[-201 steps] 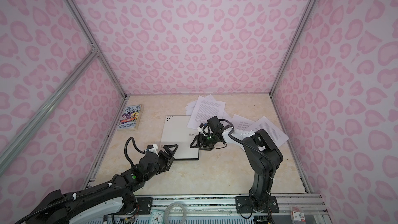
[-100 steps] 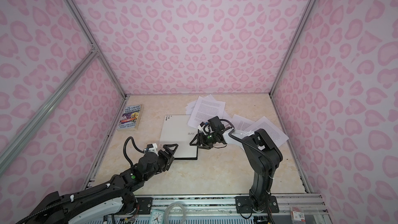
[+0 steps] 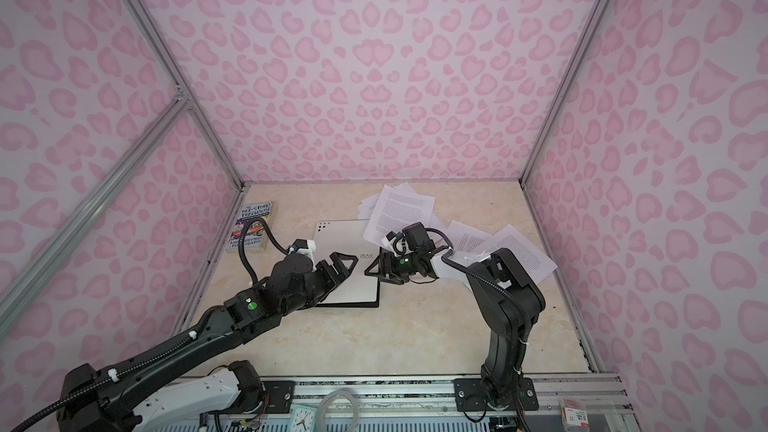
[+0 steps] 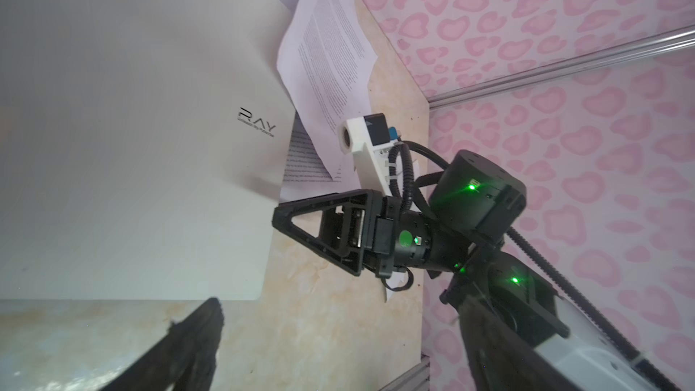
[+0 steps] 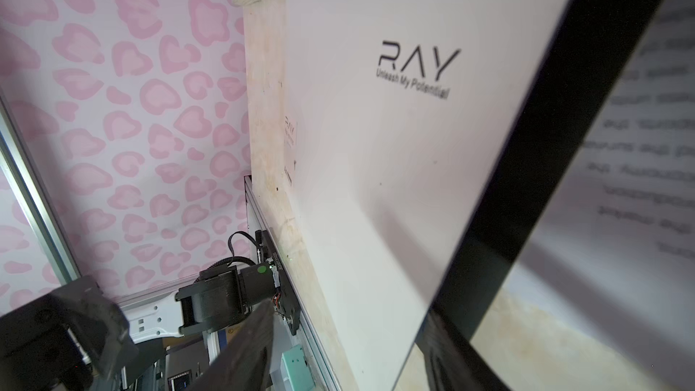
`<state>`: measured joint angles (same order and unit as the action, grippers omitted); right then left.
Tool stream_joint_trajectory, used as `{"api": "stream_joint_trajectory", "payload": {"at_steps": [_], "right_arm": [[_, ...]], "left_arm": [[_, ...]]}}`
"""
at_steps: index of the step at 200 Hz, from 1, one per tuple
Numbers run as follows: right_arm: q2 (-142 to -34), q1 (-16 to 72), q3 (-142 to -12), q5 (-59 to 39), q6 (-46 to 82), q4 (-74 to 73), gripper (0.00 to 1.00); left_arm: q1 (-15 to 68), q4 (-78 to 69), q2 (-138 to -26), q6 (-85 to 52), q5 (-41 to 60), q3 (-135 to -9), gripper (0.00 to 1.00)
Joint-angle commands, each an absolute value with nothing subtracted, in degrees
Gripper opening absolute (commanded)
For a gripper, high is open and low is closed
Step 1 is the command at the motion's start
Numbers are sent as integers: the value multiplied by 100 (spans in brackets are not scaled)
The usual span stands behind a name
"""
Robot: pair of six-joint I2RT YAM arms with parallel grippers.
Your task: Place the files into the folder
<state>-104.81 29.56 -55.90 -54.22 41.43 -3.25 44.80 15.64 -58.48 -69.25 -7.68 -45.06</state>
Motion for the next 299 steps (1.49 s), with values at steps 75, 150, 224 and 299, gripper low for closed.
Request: {"api": "stream_joint_trajectory", "payload": {"at_steps": [75, 150, 224, 299], "right_arm": [[-10625, 2997, -5755, -5550, 4304, -589, 63], [-10888, 3068, -5947, -5529, 4586, -882, 63], [-11241, 3078, -6130, -5468, 4999, -1438, 63], [-11884, 3167, -6488, -5214, 5528, -2185, 55]], "left_arm": [[2200, 3412, -6460, -5247, -306, -4919, 98], [1164, 2098, -7988, -4353, 681, -4805, 97], [1021, 1741, -8843, -3877, 1079, -4932, 98], [1024, 1355, -8469, -3803, 1495, -4324, 100]]}}
